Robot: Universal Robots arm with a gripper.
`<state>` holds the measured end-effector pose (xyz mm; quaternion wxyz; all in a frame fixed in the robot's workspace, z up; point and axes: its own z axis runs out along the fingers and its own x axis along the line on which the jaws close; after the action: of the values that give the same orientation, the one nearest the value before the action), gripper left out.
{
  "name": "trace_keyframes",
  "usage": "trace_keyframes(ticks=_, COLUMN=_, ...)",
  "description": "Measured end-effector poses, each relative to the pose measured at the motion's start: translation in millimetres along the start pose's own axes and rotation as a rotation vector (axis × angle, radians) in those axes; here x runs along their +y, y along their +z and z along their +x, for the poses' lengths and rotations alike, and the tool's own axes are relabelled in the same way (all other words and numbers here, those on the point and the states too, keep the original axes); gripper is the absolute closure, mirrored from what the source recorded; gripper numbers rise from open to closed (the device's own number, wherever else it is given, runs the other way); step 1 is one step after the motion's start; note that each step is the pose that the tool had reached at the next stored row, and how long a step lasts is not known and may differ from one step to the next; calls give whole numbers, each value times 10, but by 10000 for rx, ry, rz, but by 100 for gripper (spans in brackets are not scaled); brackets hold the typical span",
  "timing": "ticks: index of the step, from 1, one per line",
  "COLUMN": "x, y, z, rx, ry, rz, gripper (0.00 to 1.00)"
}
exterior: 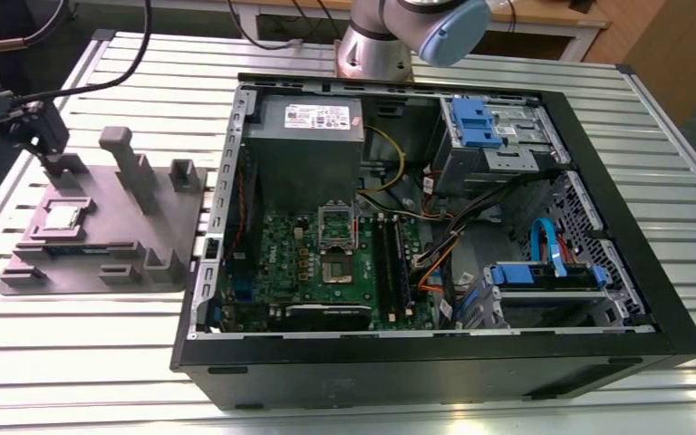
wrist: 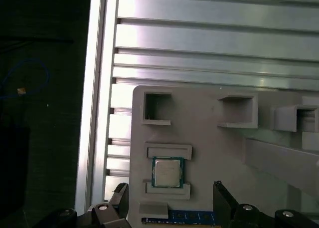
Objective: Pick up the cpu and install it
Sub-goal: 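Pick up the cpu and move it towards the insertion slot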
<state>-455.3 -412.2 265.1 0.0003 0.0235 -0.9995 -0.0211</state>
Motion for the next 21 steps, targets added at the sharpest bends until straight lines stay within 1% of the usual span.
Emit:
trace_keyframes(ticks=2, x=-22, y=36, z=0, rx=-2, ry=1, rz=-1, gripper=24)
trace_keyframes(ticks=6, x=-38, y=109, z=2, rx=-2, ry=11, rz=-1, gripper=24)
trace_keyframes(ticks=21, x=-52, y=381, z=-3, rx=-3, ry=17, rz=-1, gripper=24)
